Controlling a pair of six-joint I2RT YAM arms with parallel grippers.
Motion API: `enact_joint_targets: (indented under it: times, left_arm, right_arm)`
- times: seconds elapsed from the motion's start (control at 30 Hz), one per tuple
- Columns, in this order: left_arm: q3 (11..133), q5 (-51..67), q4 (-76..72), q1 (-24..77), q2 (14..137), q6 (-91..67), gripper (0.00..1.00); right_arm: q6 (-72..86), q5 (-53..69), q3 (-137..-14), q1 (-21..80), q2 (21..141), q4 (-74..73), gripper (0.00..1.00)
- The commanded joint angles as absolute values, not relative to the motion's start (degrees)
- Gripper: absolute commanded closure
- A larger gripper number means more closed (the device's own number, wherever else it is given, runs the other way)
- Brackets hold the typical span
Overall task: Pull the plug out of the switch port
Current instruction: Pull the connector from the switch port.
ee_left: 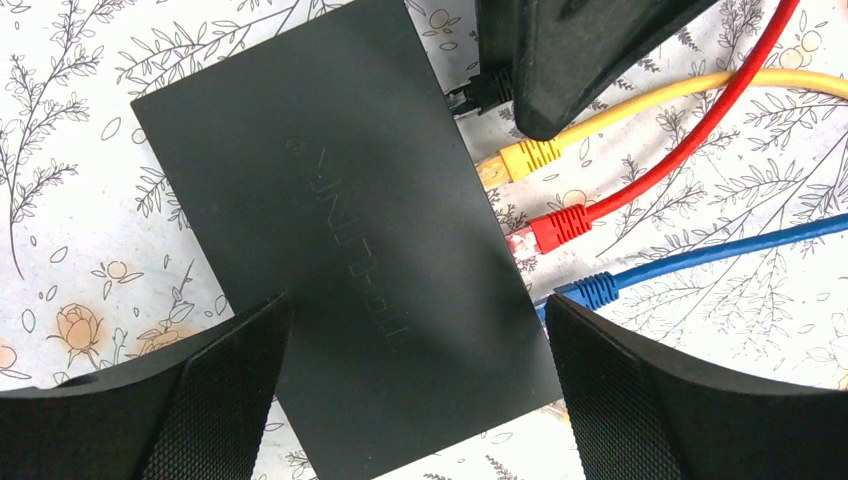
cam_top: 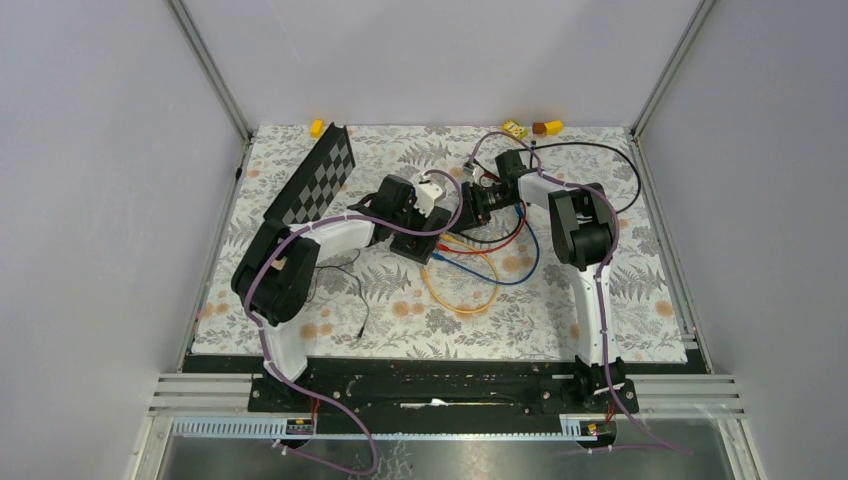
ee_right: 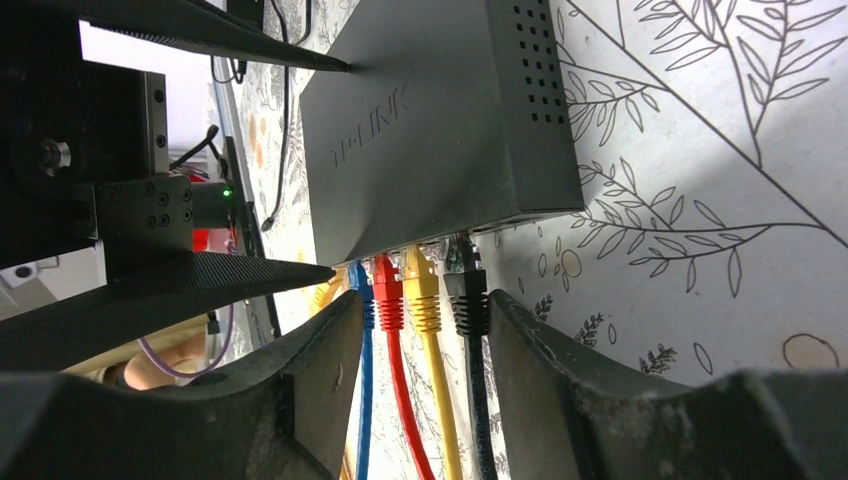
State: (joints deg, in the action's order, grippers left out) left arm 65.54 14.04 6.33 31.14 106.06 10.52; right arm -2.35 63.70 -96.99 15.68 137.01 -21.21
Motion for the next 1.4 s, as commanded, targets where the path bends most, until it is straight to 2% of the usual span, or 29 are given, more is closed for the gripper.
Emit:
enact_joint_targets:
  times: [0.0,0.33,1.13,1.37]
  left_arm:
    - [65.2,15.0,10.4,31.6,108.7,9.0,0.02]
    - [65.0,15.6,10.9,31.6,108.3,8.4,0.02]
    - [65.2,15.9,11.2,31.6,108.2,8.1,0.02]
    - [65.1,16.1,11.3,31.6,108.1,8.0,0.02]
  right_arm:
    - [-1.6,60.8,-98.0,16.7,141.7,-21.8,0.45]
    - [2.5,60.1,-101.7,16.7,145.7,-20.9,0.50]
    - [4.6,56.3,-102.9,17.8,147.0,-18.3,0.58]
    - [4.1,56.2,-103.3,18.1,147.0,-18.3,0.64]
